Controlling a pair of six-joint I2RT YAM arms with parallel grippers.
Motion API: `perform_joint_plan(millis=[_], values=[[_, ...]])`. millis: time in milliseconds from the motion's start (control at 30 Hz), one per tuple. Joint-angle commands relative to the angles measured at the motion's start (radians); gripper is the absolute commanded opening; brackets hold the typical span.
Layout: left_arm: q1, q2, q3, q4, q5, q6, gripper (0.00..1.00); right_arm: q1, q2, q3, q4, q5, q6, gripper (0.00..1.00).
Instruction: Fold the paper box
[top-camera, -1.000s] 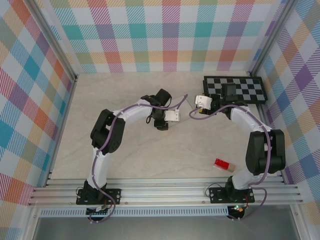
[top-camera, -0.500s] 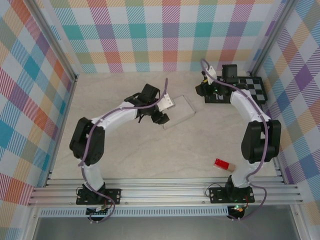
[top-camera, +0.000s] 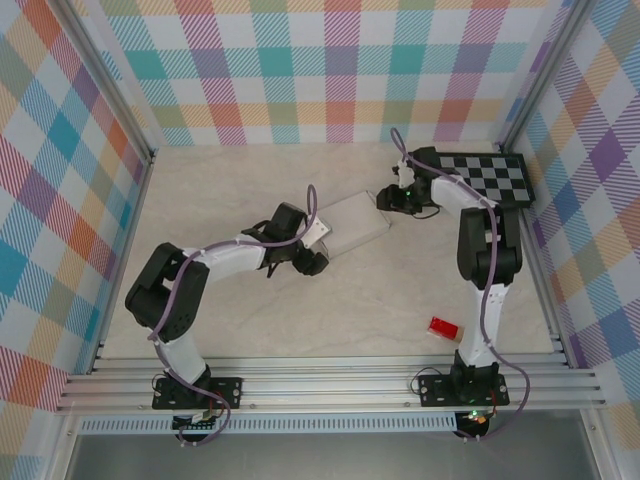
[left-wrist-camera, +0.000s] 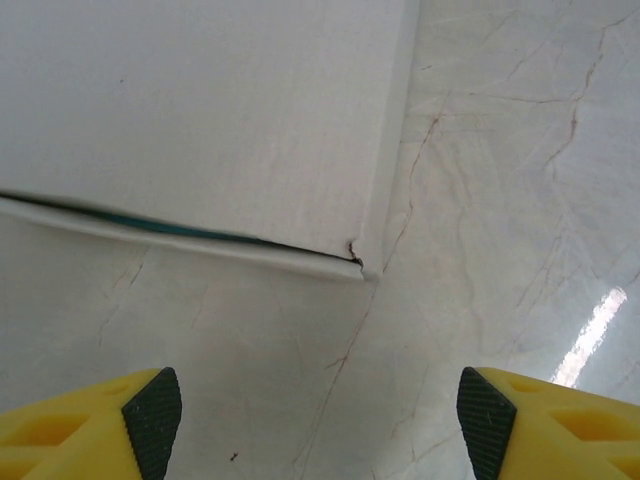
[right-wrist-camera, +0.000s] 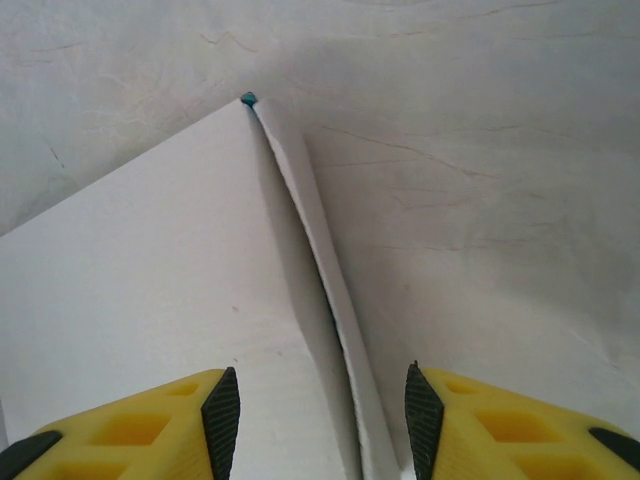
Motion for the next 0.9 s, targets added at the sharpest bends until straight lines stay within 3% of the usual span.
perform_joint_plan(millis=[0,300,533,600,700,867], values=[[-0.003,0.046,0.062,0.003,-0.017,-0.049,0.77,0.019,0.021,0.034,-0.062,-0.011,0.031,0.5],[-0.085,0.195,0.128,-0.003,-0.166,-0.004,0.78,0.033,0.053,0.029,-0.084,-0.069,-0.004,0.5],[-0.113,0.238,0.134,0.053,-0.236,0.039,0.7,0.039,0.059,0.028,-0.096,-0.102,-0.073,0.47],[-0.113,0.24,0.126,0.077,-0.212,0.049,0.67,0.039,0.058,0.028,-0.099,-0.122,-0.088,0.45],[-0.112,0.254,0.152,0.04,-0.189,0.061,0.53,0.039,0.055,0.028,-0.099,-0.146,-0.104,0.4],[-0.113,0.248,0.139,0.045,-0.192,0.074,0.43,0.04,0.056,0.029,-0.104,-0.161,-0.113,0.33]])
